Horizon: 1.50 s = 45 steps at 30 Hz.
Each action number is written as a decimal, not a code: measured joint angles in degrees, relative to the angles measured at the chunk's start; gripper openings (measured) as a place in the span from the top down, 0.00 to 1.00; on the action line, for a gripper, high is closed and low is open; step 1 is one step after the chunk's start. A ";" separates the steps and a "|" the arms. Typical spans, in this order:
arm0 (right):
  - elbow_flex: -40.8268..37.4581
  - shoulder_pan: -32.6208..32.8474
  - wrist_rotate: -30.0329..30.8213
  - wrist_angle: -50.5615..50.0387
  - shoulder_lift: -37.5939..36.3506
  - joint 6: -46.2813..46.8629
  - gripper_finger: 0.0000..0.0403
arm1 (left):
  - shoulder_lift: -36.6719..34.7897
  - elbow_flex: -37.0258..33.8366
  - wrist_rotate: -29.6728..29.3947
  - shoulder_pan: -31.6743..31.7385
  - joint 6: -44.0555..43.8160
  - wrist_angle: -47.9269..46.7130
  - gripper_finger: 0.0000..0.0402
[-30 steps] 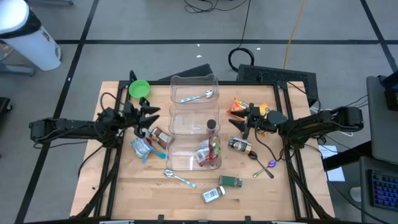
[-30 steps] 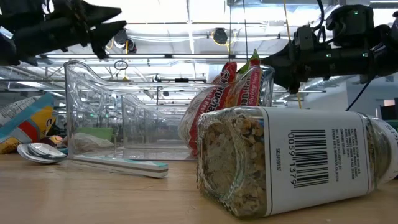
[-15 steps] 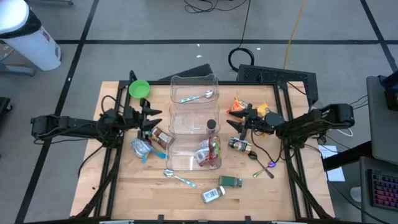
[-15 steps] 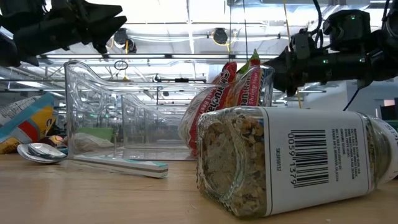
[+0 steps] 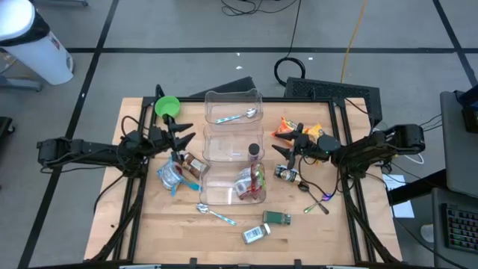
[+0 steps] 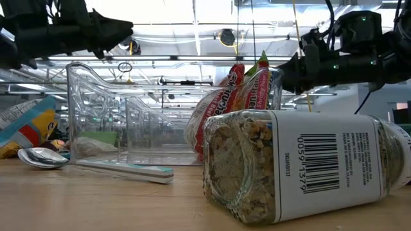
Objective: Pick & Place Food Item
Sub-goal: Put the brown seasoning bottle into the middle transparent bin
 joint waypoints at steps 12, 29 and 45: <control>0.00 -0.48 -0.11 -1.45 -3.91 -3.11 0.47 | 7.77 0.00 -3.68 0.17 -0.74 0.46 0.58; 26.17 1.92 -0.05 -83.37 -19.45 -3.12 0.47 | 11.77 0.00 -3.69 0.17 -1.86 1.11 0.58; 30.49 2.08 -1.53 -106.19 -19.63 8.01 0.47 | 11.77 0.00 -3.58 0.17 -2.07 1.31 0.58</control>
